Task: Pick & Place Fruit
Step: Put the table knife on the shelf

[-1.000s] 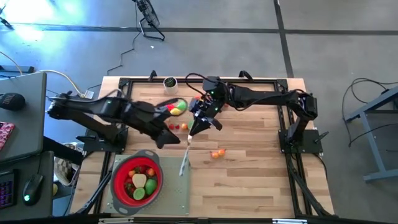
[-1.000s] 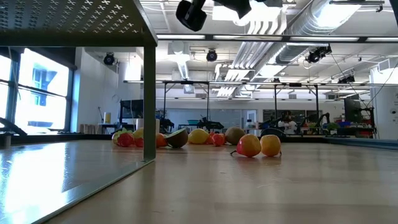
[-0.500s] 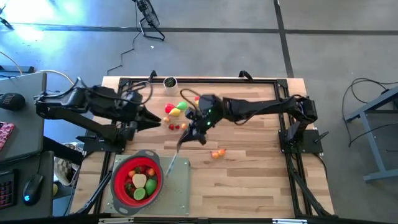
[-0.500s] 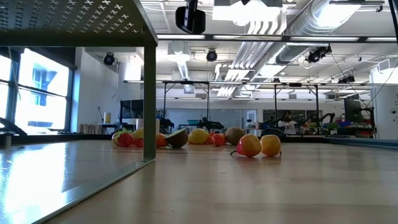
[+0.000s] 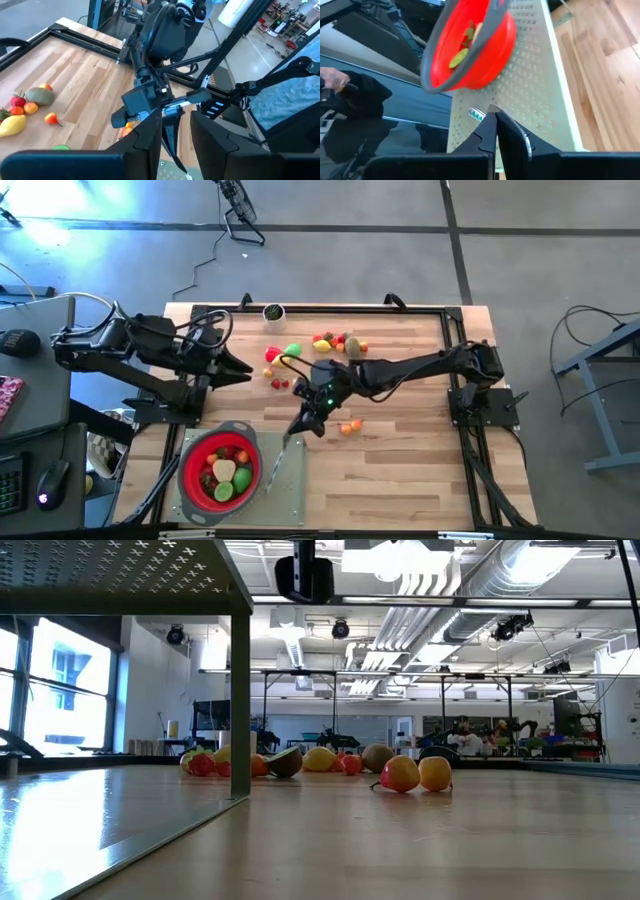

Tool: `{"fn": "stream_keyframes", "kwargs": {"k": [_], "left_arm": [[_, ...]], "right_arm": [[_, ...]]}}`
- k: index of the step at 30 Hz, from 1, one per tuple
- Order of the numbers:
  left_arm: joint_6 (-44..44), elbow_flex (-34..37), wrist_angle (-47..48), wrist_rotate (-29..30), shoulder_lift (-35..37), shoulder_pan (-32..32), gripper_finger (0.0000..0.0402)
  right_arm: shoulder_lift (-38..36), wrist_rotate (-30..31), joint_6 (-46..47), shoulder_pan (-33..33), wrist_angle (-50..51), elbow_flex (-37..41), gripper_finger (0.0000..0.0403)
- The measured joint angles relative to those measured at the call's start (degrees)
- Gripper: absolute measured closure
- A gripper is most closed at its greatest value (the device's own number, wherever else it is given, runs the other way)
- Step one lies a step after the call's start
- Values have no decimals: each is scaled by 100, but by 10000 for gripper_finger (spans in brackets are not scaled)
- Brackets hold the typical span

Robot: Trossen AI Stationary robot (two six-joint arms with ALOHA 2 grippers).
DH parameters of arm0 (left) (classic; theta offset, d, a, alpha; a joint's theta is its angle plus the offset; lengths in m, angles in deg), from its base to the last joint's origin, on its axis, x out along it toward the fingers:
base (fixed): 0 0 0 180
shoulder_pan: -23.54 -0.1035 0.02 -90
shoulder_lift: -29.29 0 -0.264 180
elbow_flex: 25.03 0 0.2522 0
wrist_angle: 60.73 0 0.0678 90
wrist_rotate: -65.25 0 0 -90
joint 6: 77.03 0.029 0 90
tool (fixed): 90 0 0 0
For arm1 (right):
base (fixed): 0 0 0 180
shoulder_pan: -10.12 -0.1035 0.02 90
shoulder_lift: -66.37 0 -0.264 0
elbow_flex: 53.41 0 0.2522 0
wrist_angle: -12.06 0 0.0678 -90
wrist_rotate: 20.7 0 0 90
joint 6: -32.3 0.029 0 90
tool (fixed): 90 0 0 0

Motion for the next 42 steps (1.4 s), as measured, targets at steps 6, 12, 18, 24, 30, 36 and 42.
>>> {"fn": "stream_keyframes", "kwargs": {"k": [6,12,18,24,30,36,42], "left_arm": [[0,0,-3,-9,-19,0,302],[0,0,-4,-14,-21,0,302],[-2,0,-4,-11,-19,0,302],[-2,0,-6,-3,-19,0,302],[-4,0,-6,9,-19,0,302],[-7,0,-6,14,-19,0,302],[-9,0,-6,17,-18,0,302]], "right_arm": [[198,-146,5,-50,30,2,399],[285,-188,-80,-19,37,4,399],[275,-82,-283,10,92,4,399],[275,9,-512,60,304,4,399],[324,16,-708,66,326,2,399],[375,-1,-869,66,316,4,393],[394,-52,-918,66,301,17,352]]}}
